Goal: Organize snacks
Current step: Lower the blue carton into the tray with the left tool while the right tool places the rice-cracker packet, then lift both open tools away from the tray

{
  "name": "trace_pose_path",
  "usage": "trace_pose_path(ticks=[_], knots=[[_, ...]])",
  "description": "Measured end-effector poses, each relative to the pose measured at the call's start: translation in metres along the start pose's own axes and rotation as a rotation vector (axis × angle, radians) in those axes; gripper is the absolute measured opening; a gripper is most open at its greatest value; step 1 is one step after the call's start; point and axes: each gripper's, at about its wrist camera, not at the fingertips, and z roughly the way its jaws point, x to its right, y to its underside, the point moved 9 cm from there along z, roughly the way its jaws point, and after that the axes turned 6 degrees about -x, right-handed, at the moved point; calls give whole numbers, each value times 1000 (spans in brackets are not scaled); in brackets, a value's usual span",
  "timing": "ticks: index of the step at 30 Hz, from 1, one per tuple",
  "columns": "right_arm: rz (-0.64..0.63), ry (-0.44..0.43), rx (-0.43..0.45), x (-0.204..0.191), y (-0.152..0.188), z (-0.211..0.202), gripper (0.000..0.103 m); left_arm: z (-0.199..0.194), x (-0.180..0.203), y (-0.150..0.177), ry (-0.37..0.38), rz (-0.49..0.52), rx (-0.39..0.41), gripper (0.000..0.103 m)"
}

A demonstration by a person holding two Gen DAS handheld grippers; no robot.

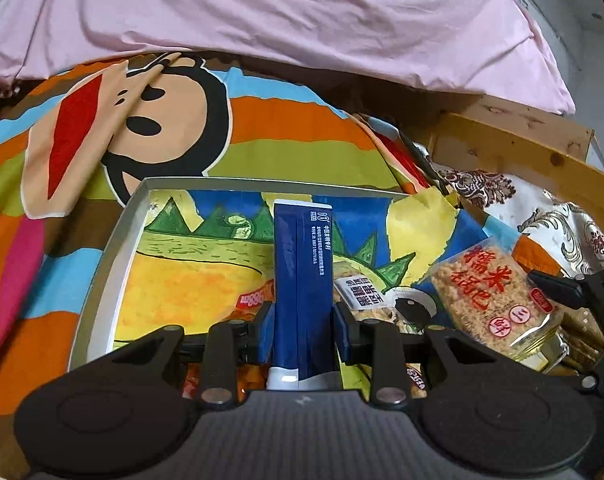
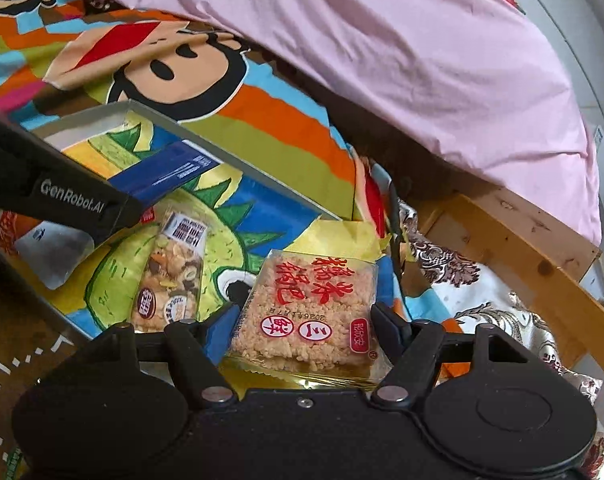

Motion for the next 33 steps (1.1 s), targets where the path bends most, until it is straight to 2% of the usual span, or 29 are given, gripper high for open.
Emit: trace_pose_path(ticks=[7, 10, 11, 15, 18, 25, 27, 29, 33], knots=[[8, -29, -17, -3, 2, 3, 74, 7, 6, 6, 11, 23, -45, 37], [0, -16, -17, -2, 2, 3, 79, 7, 6, 7, 12, 25, -47, 42], [-3, -16, -16, -2, 2, 2, 83, 7, 6, 6, 16, 20, -46, 46], [24, -4, -12, 9, -1, -5, 86, 2, 6, 2, 40, -16, -41, 62], [59, 11, 5, 22, -6, -17, 91, -9, 7, -4, 23, -13, -12, 75], [186, 51, 51, 64, -17, -57, 95, -52, 12, -32, 2, -34, 76, 88], [228, 55, 73, 76, -21, -72, 96, -72, 12, -41, -10, -49, 114, 97], [268, 48, 106, 86, -25, -89, 102, -92, 8, -46, -25, -76, 161, 102], [334, 32, 181, 102, -32, -128, 102, -128, 6, -51, -33, -89, 217, 102]])
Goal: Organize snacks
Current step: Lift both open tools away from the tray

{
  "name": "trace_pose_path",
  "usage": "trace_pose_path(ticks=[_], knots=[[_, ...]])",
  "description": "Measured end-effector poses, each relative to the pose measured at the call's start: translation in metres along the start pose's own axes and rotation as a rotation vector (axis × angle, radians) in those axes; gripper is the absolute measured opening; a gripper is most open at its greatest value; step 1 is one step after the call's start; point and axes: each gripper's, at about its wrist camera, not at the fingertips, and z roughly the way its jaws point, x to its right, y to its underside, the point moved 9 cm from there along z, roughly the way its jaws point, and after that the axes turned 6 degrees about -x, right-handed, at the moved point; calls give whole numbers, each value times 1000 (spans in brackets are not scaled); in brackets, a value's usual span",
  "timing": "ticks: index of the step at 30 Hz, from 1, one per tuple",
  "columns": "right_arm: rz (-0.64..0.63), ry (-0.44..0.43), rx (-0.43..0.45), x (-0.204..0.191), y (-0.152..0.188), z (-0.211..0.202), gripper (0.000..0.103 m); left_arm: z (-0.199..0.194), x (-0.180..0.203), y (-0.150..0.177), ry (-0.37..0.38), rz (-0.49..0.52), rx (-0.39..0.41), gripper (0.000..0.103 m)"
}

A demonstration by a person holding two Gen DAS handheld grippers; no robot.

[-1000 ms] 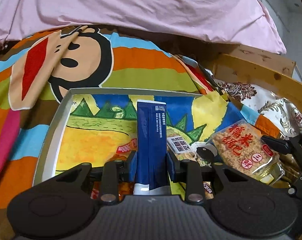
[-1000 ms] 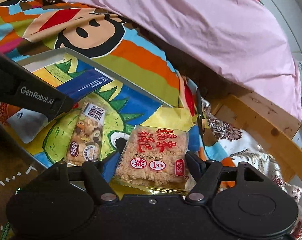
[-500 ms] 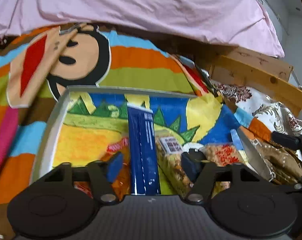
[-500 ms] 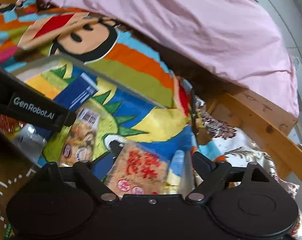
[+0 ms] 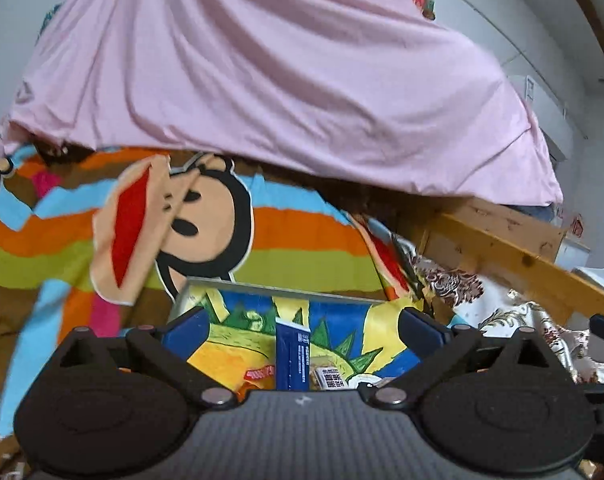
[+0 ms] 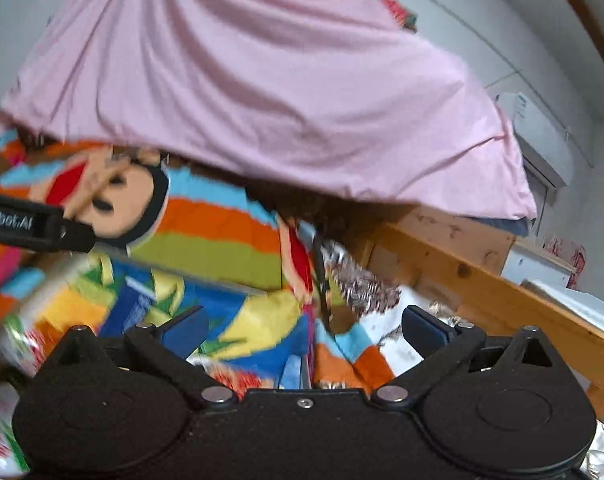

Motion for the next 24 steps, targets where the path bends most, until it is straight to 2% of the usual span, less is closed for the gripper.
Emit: trace_pose_path(ticks=[5, 12, 18, 24], knots=[[43, -30, 76, 13, -12, -48, 102, -41, 2, -7, -36, 7, 47, 102], [91, -47, 139, 36, -10, -105, 102, -97, 11, 13, -38, 9, 71, 102], [144, -51, 152, 53, 4, -148, 102, -136, 19, 35, -62, 59, 75, 102], [144, -74, 130, 50, 22, -183, 102, -167, 24, 56, -63, 89, 63, 102]])
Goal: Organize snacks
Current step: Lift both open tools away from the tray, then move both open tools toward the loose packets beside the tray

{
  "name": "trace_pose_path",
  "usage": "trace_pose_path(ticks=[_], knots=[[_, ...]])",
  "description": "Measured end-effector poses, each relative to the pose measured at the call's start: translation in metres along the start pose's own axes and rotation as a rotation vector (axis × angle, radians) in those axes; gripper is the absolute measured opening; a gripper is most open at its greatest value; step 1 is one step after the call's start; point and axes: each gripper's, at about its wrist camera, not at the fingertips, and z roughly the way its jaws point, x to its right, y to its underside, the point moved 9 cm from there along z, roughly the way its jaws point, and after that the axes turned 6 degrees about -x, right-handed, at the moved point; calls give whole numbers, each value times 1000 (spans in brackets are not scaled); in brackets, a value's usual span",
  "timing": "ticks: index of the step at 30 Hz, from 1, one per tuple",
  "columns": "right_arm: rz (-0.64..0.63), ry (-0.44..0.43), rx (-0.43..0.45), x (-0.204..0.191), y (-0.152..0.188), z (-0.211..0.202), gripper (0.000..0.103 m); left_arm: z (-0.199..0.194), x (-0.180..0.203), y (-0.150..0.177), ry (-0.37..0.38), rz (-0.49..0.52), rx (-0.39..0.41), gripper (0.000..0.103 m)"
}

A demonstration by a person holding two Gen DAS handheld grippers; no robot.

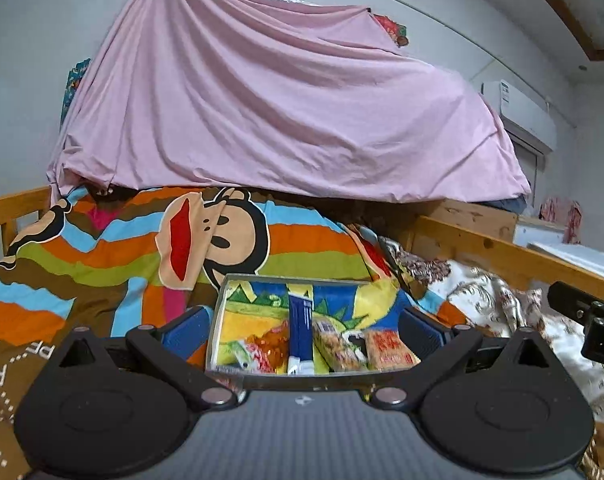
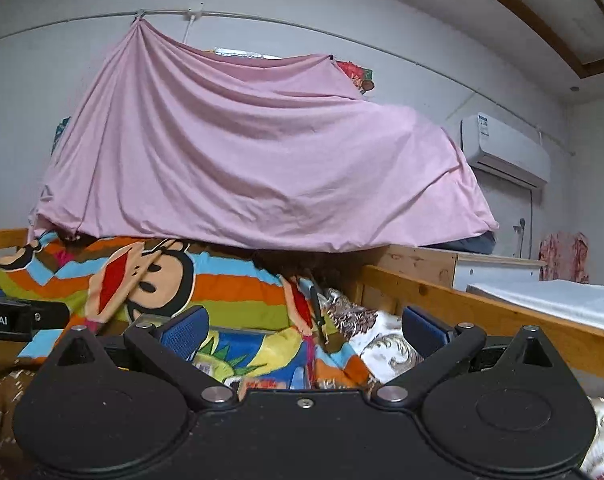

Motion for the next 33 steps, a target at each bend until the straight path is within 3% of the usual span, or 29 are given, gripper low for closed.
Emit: trace_pose_path(ticks=[8, 14, 26, 33], knots=[[8, -34, -108, -12, 27, -29, 102, -28, 5, 27, -27, 61, -41, 102], [5, -39, -134, -20, 36, -45, 102, -42, -1, 47, -40, 64, -88, 102], [0, -65, -237, -33, 58, -56, 102, -56, -12, 61, -91, 67, -127, 102], [-36, -79, -240, -43, 61, -59, 102, -59, -18, 65, -137, 65, -157, 102]])
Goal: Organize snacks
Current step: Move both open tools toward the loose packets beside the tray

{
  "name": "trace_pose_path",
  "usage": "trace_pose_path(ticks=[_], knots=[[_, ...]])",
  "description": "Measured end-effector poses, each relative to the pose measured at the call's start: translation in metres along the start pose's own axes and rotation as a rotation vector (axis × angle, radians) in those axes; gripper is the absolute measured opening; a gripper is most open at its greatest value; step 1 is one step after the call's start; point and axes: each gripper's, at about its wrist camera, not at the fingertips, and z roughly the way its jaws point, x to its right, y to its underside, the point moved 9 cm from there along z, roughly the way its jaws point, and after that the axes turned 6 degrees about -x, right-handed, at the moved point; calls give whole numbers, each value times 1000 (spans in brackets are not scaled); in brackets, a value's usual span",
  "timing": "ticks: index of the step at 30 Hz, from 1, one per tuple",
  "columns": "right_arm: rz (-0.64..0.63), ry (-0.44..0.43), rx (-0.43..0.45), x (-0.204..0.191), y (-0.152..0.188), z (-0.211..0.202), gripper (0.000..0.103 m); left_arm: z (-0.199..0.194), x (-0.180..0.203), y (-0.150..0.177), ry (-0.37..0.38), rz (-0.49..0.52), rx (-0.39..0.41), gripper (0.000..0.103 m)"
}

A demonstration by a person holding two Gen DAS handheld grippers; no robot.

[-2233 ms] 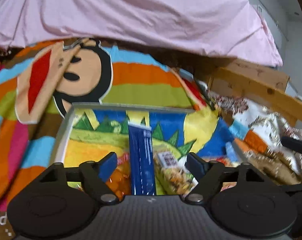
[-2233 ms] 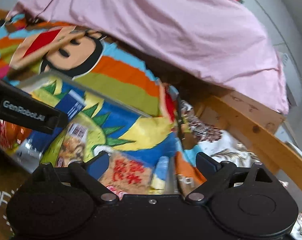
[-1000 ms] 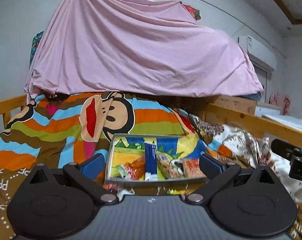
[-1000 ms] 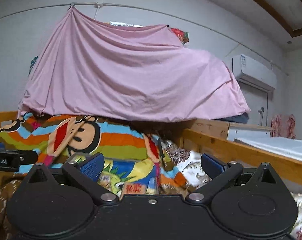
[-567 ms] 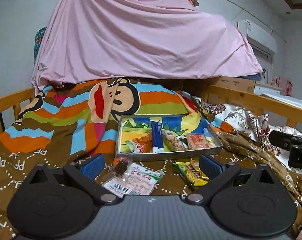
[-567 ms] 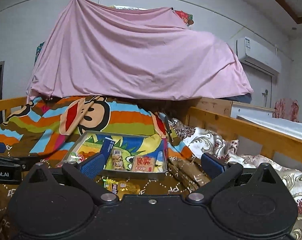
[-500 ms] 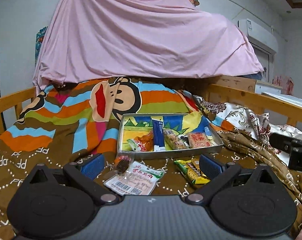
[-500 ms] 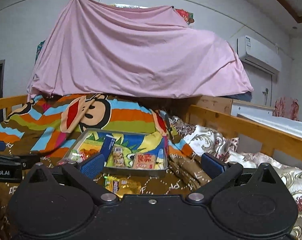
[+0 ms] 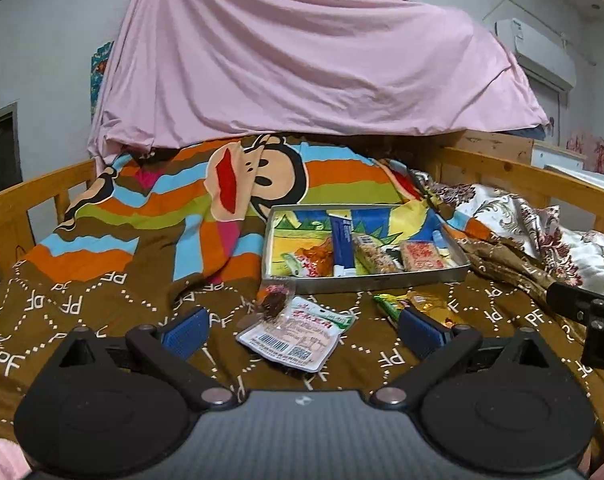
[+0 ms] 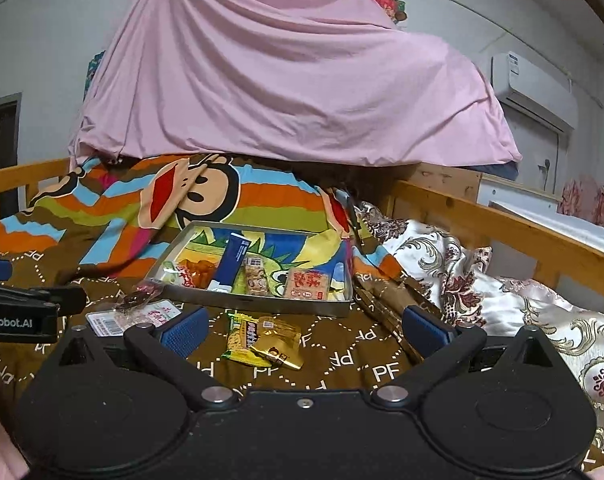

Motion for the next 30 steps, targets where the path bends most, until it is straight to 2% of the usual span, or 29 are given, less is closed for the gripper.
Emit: trace_pose_path(ticks=[18, 30], knots=[[-23, -26, -52, -9, 4, 12, 102, 16, -10, 7, -87, -22, -97, 102], [-4, -45, -128, -11, 11, 31, 102, 30, -11, 12, -141, -8, -173, 102]])
